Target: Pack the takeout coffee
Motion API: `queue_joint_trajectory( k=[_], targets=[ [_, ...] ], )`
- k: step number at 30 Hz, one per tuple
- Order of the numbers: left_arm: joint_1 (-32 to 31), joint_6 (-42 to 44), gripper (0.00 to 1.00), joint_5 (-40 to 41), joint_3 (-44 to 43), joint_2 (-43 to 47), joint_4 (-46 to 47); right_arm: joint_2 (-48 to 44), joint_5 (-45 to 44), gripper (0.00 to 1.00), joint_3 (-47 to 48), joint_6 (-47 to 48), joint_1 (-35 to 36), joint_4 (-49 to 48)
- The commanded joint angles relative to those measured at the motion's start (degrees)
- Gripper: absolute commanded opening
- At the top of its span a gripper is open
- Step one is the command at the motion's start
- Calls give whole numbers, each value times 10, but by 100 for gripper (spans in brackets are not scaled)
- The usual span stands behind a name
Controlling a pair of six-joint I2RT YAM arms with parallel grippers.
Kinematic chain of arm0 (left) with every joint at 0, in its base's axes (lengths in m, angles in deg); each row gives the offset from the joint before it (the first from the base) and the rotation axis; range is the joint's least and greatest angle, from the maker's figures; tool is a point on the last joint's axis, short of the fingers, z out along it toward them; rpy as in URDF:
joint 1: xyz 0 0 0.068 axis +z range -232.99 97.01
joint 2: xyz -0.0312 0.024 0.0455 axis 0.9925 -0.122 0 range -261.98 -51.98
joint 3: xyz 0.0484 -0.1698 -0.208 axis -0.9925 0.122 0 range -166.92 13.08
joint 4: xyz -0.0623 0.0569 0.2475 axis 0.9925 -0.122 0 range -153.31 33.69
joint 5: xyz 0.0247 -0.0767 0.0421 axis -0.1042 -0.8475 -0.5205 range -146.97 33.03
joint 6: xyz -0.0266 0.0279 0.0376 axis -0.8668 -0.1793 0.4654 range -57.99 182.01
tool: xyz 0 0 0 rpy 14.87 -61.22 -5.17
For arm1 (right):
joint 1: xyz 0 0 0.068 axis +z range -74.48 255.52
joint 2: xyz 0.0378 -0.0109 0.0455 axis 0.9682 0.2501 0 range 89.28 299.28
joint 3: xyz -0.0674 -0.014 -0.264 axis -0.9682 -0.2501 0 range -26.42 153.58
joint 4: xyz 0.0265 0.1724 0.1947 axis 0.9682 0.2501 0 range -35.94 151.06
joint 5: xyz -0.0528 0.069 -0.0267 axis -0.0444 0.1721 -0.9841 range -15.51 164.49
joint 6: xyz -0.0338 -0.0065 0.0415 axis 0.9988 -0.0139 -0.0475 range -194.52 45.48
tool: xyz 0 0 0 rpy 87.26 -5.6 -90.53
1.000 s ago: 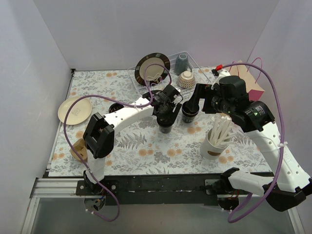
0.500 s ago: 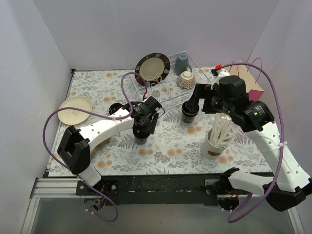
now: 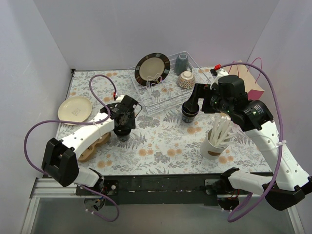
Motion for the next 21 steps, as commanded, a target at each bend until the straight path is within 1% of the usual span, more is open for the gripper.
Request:
queue_joint_trajectory(
  k=[1, 5, 10, 11, 12, 15, 17, 21],
  targets=[
    [4, -20, 59, 19, 20, 7, -13, -5, -2, 98, 1, -4, 1, -25],
    [5, -32, 73, 32, 1, 3, -31, -2, -2, 98, 6, -3, 1, -24],
    [5, -33, 80, 45, -50, 0, -61, 5, 1, 98, 7, -4, 1, -25],
    [5, -34, 85, 45, -59, -1, -71, 5, 1, 98, 7, -4, 1, -26],
    [5, -35, 87, 44, -77, 0, -76, 5, 2, 98, 7, -4, 1, -25],
    [5, -38, 96, 36, -93, 10, -83, 6, 2, 98, 5, -4, 1, -27],
    [6, -38, 98, 34, -101, 17, -84, 6, 3, 98, 4, -5, 1, -30],
    [6, -16, 98, 10, -129, 12, -91, 10, 12, 99, -3, -6, 1, -40]
  ],
)
